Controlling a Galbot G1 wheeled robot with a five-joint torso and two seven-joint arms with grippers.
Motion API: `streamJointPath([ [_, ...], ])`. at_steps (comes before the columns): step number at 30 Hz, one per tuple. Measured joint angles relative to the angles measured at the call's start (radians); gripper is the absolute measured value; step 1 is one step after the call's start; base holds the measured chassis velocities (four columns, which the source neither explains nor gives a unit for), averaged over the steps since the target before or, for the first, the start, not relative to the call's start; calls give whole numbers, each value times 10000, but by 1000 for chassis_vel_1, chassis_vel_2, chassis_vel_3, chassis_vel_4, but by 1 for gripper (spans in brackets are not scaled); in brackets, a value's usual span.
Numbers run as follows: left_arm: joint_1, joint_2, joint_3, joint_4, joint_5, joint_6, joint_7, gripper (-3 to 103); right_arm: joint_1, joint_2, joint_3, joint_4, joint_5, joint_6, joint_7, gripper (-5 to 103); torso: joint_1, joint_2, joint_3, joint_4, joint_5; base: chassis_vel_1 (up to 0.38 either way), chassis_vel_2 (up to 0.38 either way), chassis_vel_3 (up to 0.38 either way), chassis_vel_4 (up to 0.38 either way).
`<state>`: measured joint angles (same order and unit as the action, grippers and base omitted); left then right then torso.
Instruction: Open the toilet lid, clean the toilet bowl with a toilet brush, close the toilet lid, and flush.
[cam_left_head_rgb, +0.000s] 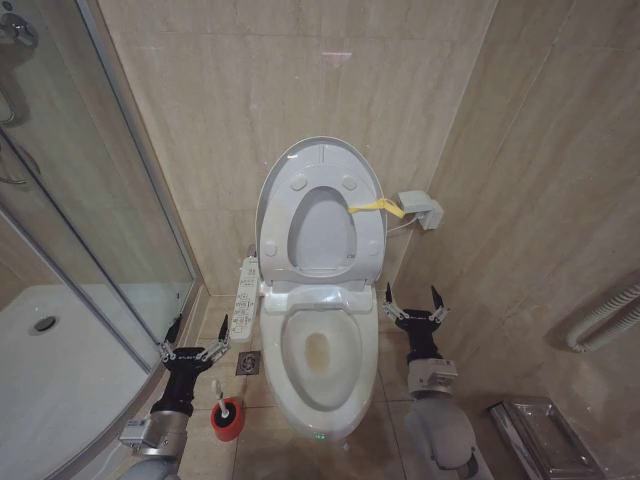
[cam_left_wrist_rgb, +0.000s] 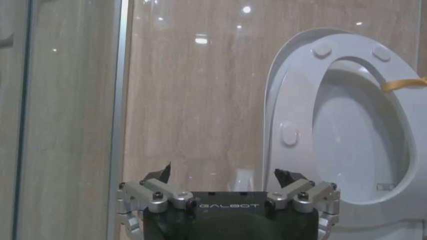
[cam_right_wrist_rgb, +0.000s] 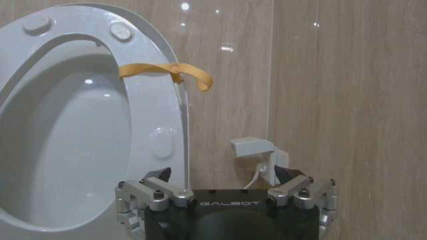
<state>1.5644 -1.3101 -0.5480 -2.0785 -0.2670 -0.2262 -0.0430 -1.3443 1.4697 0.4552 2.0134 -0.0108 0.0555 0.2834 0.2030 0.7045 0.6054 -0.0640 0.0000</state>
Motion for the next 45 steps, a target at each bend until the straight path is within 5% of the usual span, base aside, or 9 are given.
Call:
streamJointPath([
  [45, 51, 14, -107, 43, 310, -170, -75, 100, 0, 0, 0, 0, 0, 0, 0, 100, 0, 0, 0, 0, 0, 0, 0, 0, 0],
])
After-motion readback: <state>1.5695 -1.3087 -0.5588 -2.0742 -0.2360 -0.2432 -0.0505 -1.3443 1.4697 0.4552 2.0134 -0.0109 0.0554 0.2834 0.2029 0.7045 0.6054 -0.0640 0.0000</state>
